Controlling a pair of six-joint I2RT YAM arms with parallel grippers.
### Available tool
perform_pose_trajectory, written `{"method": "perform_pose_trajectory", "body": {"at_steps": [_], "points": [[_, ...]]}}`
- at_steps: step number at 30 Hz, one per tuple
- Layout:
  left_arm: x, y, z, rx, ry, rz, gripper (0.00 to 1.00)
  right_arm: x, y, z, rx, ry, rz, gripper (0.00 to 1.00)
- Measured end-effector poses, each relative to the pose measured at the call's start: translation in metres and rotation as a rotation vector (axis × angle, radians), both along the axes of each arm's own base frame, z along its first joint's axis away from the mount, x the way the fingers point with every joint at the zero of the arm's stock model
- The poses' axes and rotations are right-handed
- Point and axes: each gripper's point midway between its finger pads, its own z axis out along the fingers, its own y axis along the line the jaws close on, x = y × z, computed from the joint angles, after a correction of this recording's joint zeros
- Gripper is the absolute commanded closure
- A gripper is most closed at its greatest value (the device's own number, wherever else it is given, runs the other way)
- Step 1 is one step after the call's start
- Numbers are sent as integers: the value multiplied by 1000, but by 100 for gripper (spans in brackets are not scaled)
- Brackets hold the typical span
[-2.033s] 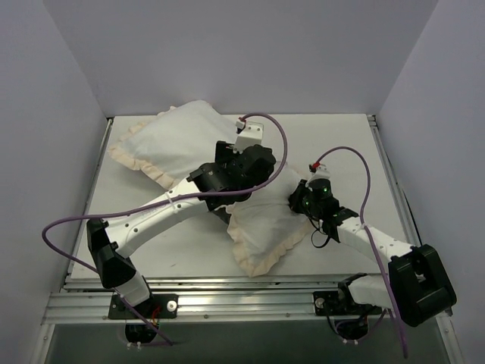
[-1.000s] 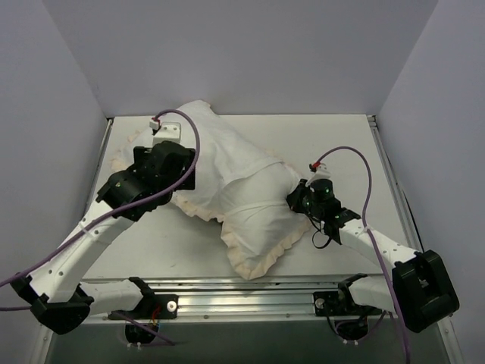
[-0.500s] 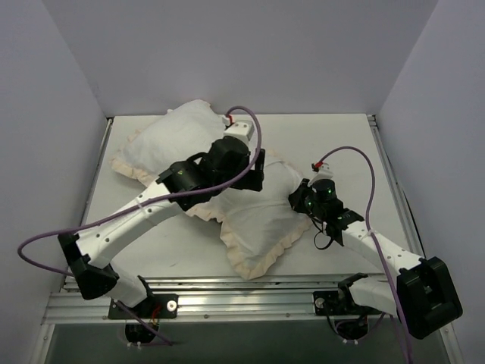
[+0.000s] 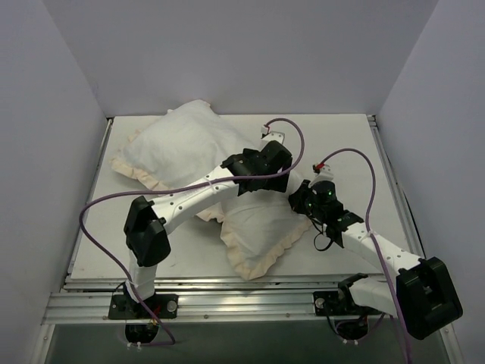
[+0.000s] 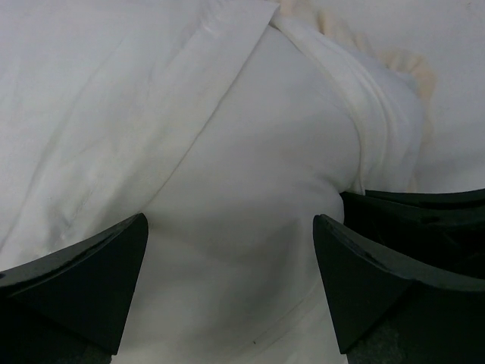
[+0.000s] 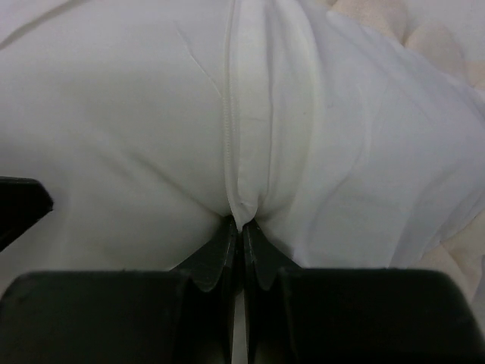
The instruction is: Remove the pillowcase from the pillow
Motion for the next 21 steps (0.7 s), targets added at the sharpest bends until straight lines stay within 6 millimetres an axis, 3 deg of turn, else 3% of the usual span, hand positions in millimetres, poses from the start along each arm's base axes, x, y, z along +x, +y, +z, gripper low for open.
{"method": "perform_pose_trajectory", "body": {"at_steps": [11,12,14,15,18,19,21], "points": [[5,-2,-43,77,45,20,2,1,0,-9,3,7,-9,100],[6,-1,-45,78,47,27,14,1,0,-10,3,8,-9,100],[6,1,-50,81,54,40,29,1,0,-11,4,9,-10,100],[7,4,-54,86,58,47,50,1,0,-11,4,10,-10,100],[9,8,-64,74,66,72,80,1,0,-11,6,9,-10,100],[10,9,-65,63,63,77,97,1,0,-11,6,9,-10,100],[10,11,-62,35,56,78,98,1,0,-11,5,10,-10,100]]}}
